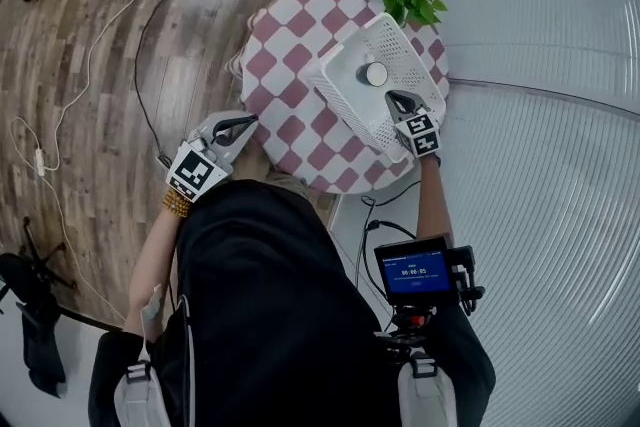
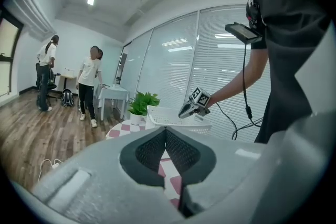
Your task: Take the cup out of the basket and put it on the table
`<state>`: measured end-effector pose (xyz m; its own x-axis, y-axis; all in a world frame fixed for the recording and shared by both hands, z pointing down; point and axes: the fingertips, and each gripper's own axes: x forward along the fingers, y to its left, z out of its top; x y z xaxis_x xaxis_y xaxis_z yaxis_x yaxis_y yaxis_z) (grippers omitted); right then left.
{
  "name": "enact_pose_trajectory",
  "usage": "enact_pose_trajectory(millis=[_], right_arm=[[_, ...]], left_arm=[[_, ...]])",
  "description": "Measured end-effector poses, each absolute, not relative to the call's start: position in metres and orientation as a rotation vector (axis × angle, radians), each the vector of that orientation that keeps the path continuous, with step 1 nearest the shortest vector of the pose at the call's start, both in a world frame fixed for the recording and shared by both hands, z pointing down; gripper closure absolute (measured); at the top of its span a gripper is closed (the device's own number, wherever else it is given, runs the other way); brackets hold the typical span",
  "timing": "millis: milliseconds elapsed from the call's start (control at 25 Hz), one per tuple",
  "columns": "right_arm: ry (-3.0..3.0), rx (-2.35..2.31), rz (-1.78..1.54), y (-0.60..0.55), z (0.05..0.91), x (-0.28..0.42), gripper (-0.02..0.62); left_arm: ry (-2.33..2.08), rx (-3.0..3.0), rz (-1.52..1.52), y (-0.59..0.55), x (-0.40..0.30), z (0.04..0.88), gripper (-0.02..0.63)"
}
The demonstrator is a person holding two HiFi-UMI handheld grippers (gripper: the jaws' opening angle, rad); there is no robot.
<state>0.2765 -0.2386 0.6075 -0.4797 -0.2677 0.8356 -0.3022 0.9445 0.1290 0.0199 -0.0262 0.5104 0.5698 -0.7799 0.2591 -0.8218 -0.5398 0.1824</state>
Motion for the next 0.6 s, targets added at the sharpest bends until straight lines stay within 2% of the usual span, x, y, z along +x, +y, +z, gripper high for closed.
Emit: enact_pose_trajectory(millis=[600], right_arm=[[-1.887,0.054,-0.096,-0.257,0.693,0.257,0.583]], left_arm=[[-1.381,2.443,0.335,-0.025,0.006,0.518,0.601]])
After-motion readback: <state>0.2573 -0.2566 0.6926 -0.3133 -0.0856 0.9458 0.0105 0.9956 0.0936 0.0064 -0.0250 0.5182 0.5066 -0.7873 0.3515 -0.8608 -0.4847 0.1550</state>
